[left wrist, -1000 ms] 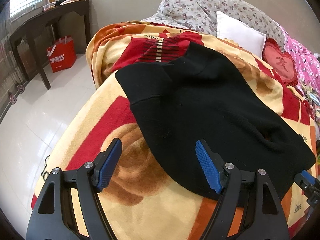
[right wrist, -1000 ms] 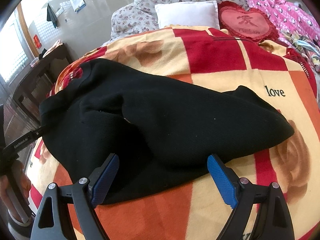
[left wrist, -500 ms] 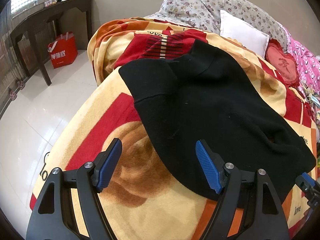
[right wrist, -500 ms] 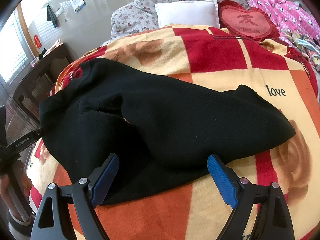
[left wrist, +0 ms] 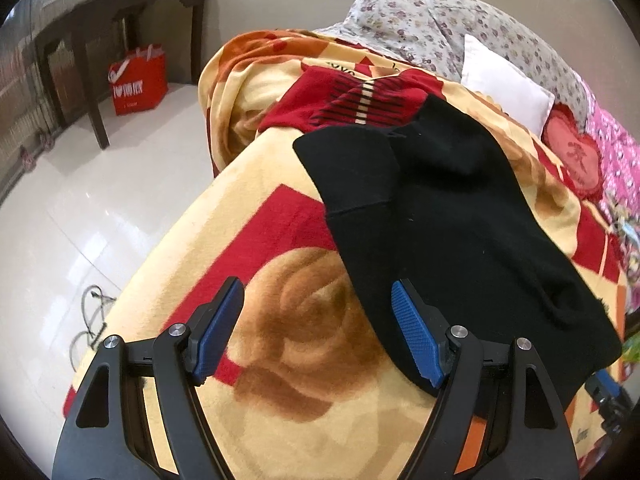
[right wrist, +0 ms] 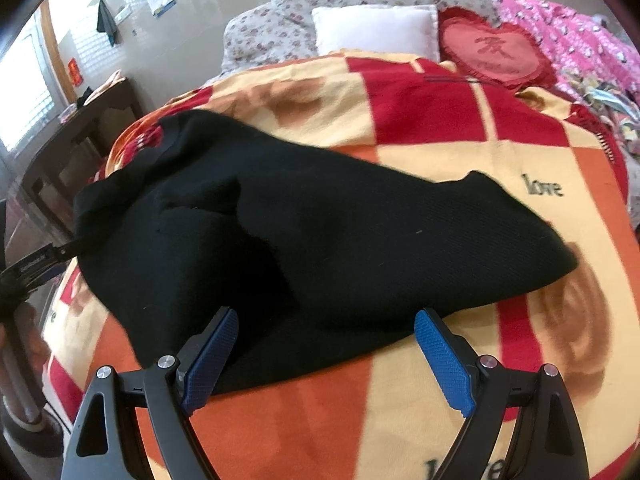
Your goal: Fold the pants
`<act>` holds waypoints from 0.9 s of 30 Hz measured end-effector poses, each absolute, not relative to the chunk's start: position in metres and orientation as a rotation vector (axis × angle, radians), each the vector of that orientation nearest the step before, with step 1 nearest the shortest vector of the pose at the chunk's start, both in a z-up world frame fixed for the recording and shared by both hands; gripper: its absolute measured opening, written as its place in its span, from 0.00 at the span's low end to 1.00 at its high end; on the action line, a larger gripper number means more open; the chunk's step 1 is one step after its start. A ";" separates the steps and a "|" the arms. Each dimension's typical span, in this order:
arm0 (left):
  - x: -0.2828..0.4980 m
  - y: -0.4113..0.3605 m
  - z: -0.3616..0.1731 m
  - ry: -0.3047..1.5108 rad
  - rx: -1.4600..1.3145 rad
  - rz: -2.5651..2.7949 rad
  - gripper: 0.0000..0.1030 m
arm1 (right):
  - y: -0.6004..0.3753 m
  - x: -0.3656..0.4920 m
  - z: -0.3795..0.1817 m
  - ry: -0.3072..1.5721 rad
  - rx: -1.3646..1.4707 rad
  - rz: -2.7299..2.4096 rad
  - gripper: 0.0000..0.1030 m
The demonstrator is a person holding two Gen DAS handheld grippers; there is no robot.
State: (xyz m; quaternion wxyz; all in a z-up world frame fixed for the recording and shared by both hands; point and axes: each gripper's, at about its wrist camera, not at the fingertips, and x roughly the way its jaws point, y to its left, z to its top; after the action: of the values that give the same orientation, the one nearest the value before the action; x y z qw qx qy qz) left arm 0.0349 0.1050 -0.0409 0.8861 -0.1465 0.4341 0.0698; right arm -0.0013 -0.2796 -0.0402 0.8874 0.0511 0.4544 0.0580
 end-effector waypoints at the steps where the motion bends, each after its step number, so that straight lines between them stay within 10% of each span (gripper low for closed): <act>1: 0.036 0.106 -0.042 0.908 -0.318 0.140 0.74 | -0.281 -0.001 -0.041 0.950 0.100 0.113 0.87; 25: 0.101 0.086 -0.060 1.006 -0.291 0.093 0.74 | -0.269 0.015 -0.050 0.921 -0.081 0.083 0.86; 27: 0.104 0.087 -0.059 0.992 -0.320 0.063 0.55 | -0.268 0.016 -0.052 0.884 -0.108 0.058 0.83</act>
State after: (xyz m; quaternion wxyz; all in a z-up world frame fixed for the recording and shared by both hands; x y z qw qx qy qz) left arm 0.1044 0.0874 -0.0589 0.8667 -0.1527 0.4739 0.0299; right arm 0.0163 -0.2679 -0.0517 0.9021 -0.0521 0.4275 0.0281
